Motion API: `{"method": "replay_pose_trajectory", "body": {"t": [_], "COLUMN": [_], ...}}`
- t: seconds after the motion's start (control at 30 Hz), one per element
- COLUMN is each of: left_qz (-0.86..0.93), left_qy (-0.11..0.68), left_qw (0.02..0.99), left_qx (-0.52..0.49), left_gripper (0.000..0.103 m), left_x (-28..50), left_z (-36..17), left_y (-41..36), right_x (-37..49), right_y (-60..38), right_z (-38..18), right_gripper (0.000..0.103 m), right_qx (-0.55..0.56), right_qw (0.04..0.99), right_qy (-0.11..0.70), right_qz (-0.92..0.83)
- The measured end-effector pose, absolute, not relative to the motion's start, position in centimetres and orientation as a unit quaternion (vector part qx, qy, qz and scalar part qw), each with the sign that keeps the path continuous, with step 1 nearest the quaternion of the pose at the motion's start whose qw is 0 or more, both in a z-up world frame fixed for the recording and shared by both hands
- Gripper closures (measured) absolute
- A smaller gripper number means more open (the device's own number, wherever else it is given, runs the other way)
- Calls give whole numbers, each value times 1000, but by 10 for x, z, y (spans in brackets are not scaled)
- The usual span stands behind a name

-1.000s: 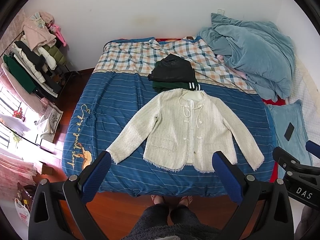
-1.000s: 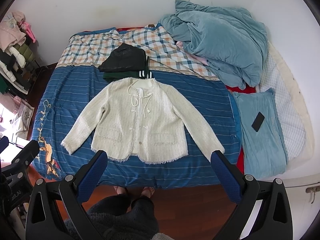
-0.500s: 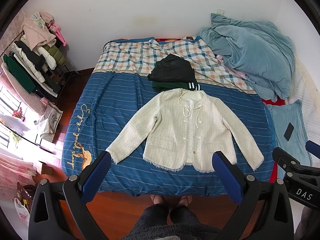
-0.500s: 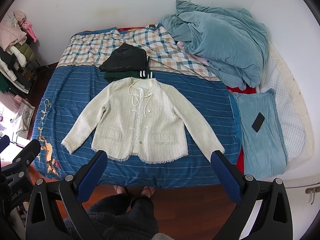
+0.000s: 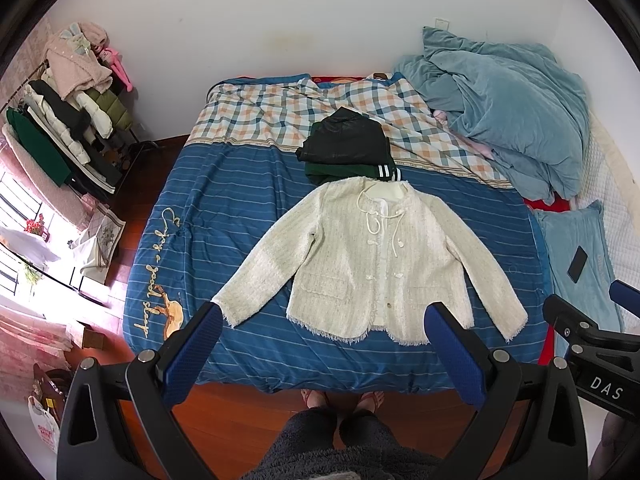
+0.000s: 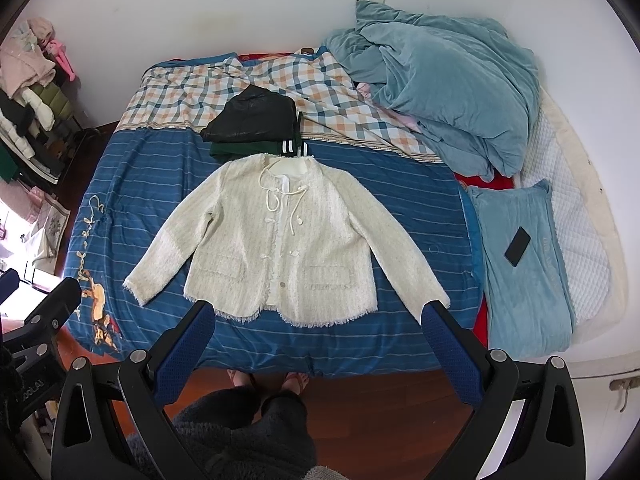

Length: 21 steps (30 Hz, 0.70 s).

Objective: Fold large clothes

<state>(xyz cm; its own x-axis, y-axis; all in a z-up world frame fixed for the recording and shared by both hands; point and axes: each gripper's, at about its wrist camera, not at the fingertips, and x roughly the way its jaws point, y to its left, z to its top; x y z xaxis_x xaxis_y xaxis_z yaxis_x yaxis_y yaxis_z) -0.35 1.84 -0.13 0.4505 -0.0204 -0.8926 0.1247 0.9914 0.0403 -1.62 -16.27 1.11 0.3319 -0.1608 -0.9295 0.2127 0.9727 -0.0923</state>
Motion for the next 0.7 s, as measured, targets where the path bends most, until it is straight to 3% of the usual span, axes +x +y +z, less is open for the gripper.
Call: {"method": "replay_pose_trajectory", "body": {"t": [0.7], "left_qz": [-44], "left_qy": [525], "left_qw": [849], "left_qx": [47], "left_gripper": [0], "left_x": [-6], "left_z": [0], "left_y": [19], "right_x": [-18], "right_y": [-157], "right_z": [6], "right_gripper": [0], "right_qx": [22], "right_qw": [813], "right_qy": [571], "right_qz": [-112]}}
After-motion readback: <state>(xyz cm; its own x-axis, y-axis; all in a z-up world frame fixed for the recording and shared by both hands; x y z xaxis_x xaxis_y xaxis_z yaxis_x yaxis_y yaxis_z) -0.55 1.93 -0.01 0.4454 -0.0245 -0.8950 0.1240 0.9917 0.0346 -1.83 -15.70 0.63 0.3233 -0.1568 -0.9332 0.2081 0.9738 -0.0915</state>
